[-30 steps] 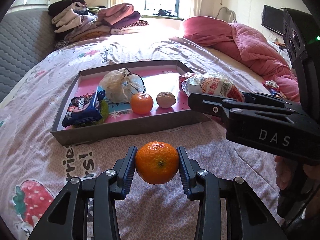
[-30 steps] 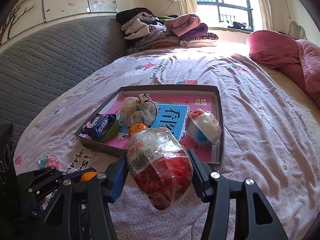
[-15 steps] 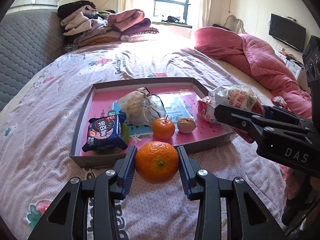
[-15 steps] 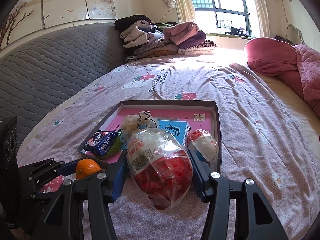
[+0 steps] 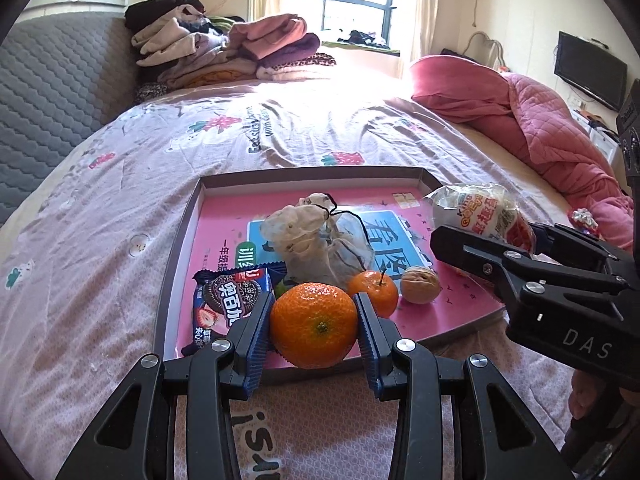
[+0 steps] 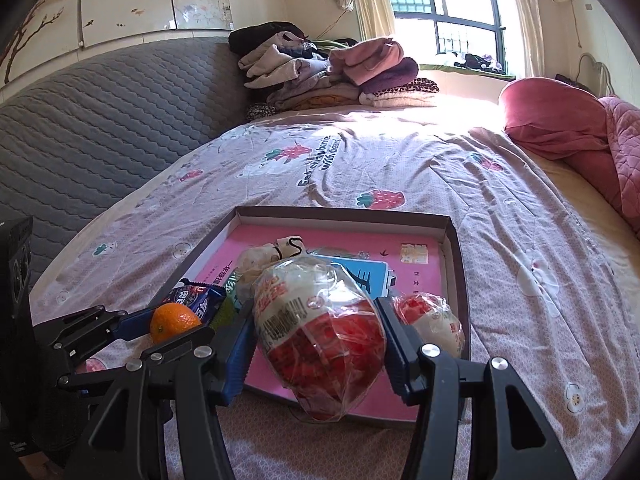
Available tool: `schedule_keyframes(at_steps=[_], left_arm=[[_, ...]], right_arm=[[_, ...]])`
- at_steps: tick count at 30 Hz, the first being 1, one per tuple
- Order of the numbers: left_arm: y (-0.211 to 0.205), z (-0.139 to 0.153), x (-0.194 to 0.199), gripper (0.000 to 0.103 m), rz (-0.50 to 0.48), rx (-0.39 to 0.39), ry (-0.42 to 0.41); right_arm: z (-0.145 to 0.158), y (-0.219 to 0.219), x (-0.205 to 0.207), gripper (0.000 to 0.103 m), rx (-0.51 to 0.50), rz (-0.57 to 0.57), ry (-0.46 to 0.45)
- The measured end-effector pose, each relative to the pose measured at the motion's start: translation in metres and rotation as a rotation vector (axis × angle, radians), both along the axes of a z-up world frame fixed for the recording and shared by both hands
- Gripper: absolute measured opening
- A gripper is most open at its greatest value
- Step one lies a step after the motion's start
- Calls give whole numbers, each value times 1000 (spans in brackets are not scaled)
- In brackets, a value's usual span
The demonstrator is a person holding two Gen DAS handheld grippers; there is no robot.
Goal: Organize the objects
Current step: 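Close left tool on the orange and lift it while right tool carries the bag over the tray, then lower the orange into the tray and open left tool while right tool releases the bag there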
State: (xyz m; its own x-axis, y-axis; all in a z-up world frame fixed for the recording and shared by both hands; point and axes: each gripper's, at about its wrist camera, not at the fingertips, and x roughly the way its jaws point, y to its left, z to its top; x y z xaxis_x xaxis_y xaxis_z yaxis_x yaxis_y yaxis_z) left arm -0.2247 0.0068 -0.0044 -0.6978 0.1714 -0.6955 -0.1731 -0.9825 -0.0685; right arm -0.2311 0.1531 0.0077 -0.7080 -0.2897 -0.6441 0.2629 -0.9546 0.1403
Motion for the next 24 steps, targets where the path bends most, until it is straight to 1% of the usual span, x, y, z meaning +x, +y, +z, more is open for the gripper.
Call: schedule_keyframes(at_steps=[10,16,20,24], left_arm=[[6,-11,-17,41,-8,-27,7],[11,-13,-24,41,-26,-23,3],[15,-20,-31,41,-36,-17,-24],[17,-23,-33,41,-38,-27,-19]], right_arm=[[-18,-10,-33,56,31,-18,-38],[-28,-12,-47,56,36,-19,-64],[-35,-12,-57,56,62,-20,-84],[-40,-15,-63,56,104,-18,-87]])
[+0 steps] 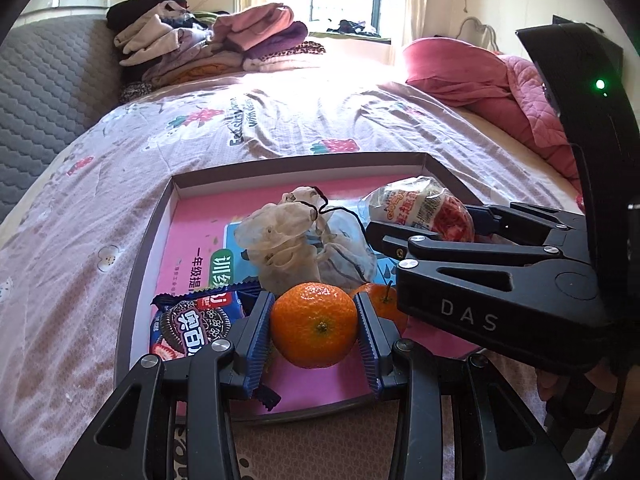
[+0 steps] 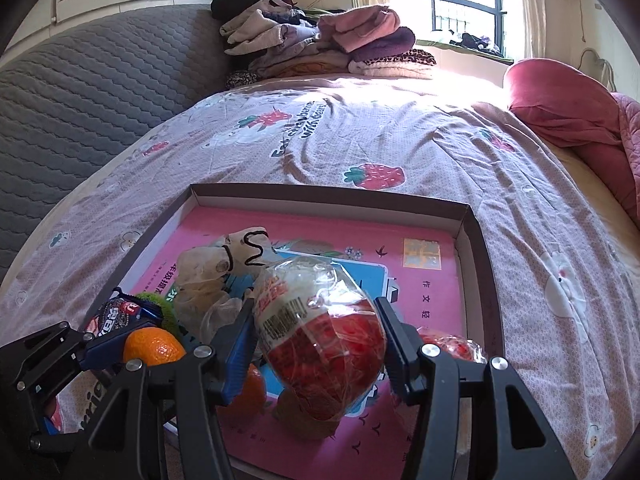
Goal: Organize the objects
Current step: 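Lower the orange into the tray and open left tool while right tool releases the bag there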
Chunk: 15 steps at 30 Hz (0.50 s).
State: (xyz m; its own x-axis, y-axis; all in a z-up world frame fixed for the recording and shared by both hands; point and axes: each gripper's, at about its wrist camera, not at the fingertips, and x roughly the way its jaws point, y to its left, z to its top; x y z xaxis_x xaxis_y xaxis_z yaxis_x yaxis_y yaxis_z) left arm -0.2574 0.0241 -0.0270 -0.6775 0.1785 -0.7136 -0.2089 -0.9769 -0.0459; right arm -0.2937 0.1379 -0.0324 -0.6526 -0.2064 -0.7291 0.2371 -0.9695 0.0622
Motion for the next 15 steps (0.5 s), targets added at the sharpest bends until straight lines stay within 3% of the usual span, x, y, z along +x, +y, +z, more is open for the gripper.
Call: schedule_keyframes(at_steps=[15], left_arm=[[-4,1,1,42,16,9,-8]], right_arm=[[-2,-6,-3,57,62,-7,-5]])
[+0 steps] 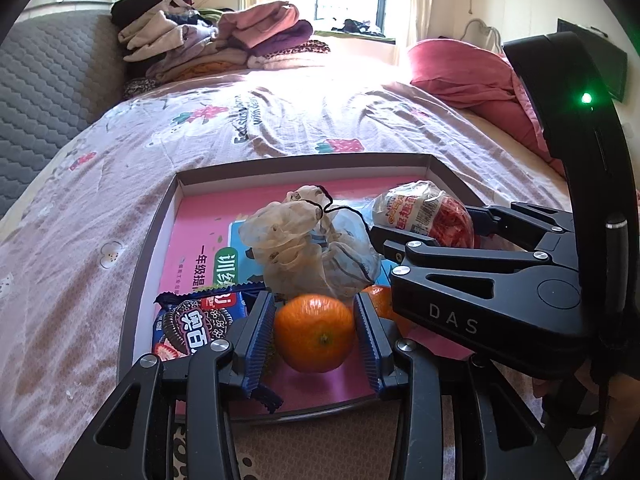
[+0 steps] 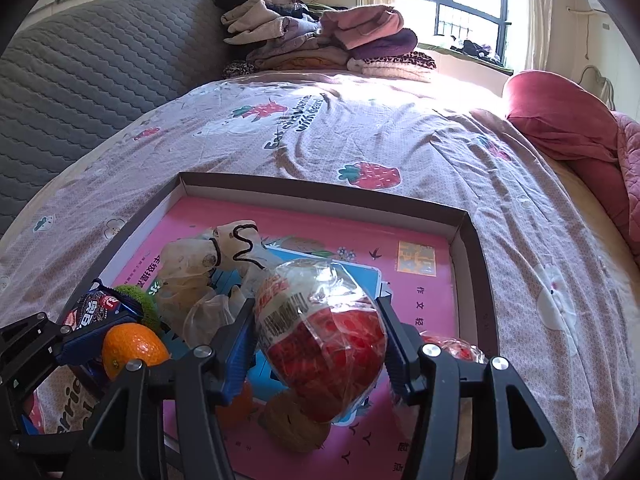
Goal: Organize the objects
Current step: 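Lower the orange into the tray and open left tool while right tool releases the bag there, then withdraw both open tools back from the tray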
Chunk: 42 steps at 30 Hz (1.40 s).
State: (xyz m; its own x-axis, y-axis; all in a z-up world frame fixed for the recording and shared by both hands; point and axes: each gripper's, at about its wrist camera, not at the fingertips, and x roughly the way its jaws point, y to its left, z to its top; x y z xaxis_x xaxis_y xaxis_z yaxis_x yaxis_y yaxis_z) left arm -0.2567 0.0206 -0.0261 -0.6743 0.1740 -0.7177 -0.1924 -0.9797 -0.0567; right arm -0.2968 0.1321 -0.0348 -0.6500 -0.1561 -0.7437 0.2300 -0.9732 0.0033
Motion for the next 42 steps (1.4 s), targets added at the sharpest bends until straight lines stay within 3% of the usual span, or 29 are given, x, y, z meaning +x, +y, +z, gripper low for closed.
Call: schedule_keyframes(at_steps=[6,23,29,42], left_arm=[[-6,2,3,49,9,30,-14],[-4,7,14,58,15,16,-11],[-5,16,19,68,27,23,0],[-10,37,32,76,46,19,33]], right_arm=[[1,2,2,57,3,-3,-12],[11,15,13,57,11,-25,-8],[19,20,18,57,-4,-32,-6],[38,26,35,58,-31,-39,18]])
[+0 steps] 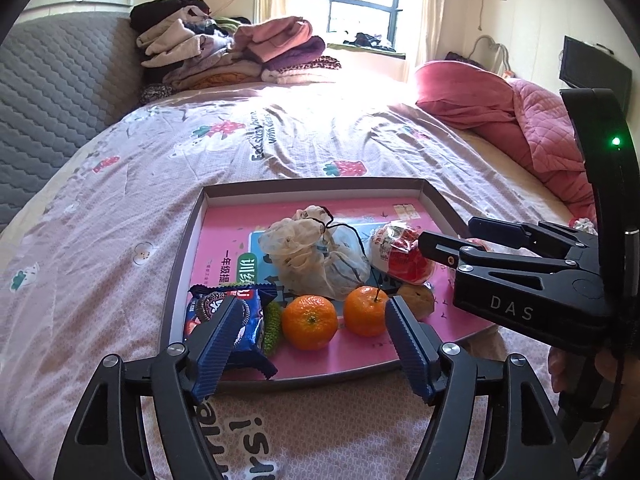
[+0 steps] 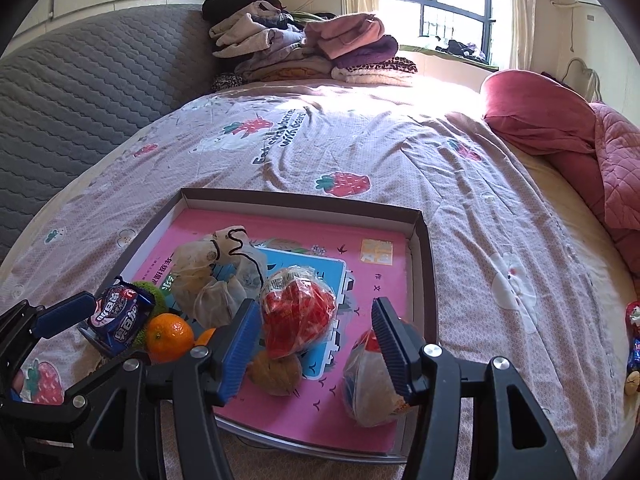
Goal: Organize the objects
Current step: 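Withdraw both open tools back from the tray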
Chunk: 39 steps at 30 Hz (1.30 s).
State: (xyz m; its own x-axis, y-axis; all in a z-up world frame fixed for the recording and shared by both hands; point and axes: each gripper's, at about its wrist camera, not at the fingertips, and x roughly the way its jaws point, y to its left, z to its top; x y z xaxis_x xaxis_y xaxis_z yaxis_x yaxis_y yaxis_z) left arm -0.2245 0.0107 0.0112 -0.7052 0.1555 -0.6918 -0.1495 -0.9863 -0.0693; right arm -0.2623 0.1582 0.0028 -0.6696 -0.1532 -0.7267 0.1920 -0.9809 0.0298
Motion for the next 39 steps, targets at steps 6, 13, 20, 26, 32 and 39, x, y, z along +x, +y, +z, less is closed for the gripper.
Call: schedule_keyframes(at_steps=[6,13,20,26,32,39], left_arm=[[-2,10,8,77,17,-2,14],[-6,24,19,78,28,1,39],[-10,35,29,78,38,13,52],[-13,46,37,78,50,20,65],[-18,55,44,78,68,29,76],[-22,71,50,78,66,47,95]], right_arm=[[12,1,8,59,-16,1,13],[26,1,19,60,-18,2,27],[37,-2,33,62,-19,6,41],[50,-3,46,62,-16,11,63],[61,-2,60,62,-27,14,84],[75,-4,75,62,-34,20,105]])
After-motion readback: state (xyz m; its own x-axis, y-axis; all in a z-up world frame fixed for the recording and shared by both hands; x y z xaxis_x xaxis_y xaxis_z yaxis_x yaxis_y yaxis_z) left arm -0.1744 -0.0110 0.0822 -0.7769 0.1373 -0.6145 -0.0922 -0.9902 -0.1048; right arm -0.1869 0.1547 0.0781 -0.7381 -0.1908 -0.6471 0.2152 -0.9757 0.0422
